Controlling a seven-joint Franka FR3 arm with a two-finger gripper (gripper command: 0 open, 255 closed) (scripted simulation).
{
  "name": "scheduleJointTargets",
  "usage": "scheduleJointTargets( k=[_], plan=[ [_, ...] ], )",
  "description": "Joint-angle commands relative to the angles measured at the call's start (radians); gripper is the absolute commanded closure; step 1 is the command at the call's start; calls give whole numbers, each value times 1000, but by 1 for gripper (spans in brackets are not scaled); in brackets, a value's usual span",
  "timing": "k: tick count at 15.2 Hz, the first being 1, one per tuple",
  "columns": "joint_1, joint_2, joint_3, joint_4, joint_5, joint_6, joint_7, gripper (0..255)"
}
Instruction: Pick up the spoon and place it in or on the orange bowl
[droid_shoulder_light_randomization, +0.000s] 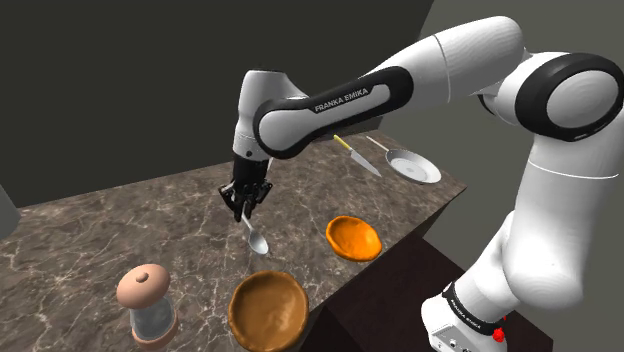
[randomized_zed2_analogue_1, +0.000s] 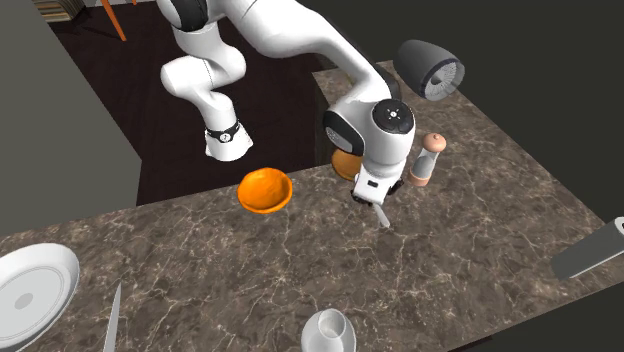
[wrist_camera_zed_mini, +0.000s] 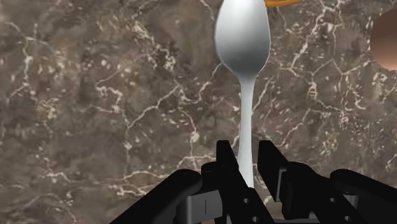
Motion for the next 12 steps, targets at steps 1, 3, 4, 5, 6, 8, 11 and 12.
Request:
scheduleJointTargets(
  k=[1, 3, 4, 5, 6, 8, 11, 12],
  plan=[
    [-3, -15, 2, 7, 4, -22, 0, 255],
    [-5, -28, 3, 16, 7, -44, 1, 255],
    [-6, -35, 4, 21, 8, -56, 2, 255],
    [-6, -36, 4, 22, 9, -57, 2, 255],
    [-21, -72, 5, -26, 23, -46, -17, 255],
    [-49, -141, 5, -118, 52, -27, -58, 255],
    [-85, -244, -1, -245, 96, -8, -125, 255],
    [-95, -278, -5, -284, 110, -4, -148, 255]
  ],
)
